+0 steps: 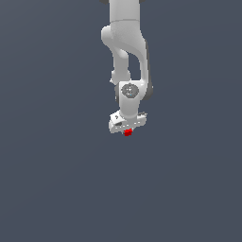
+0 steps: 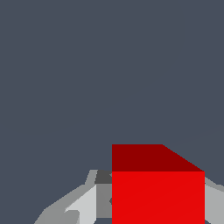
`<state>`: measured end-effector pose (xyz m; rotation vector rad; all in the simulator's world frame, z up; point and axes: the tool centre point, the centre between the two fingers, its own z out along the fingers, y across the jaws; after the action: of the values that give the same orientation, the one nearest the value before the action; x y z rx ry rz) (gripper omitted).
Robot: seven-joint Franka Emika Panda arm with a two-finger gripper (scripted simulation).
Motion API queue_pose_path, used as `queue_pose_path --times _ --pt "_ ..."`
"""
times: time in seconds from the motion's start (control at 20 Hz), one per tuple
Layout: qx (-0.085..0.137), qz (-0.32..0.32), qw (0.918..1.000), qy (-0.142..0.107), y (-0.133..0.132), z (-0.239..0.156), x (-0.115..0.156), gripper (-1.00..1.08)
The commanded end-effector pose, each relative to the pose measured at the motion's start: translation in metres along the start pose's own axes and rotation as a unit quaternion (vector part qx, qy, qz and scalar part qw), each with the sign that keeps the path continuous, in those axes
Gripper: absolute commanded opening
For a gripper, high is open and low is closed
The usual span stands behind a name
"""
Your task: Pick up the red cube and move it to a goal position.
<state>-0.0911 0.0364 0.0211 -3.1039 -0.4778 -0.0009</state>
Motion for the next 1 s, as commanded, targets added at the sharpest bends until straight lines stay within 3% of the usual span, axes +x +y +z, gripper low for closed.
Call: queue_pose_path --times 0.0,0.45,0.95 --pt "0.0 0.0 1.0 0.0 0.0 0.0 0.0 -1.0" --pt "0.0 0.0 1.0 0.0 0.004 -0.018 0.003 -1.0" --pt "0.0 0.0 1.0 0.0 0.021 -0.086 0.016 -1.0"
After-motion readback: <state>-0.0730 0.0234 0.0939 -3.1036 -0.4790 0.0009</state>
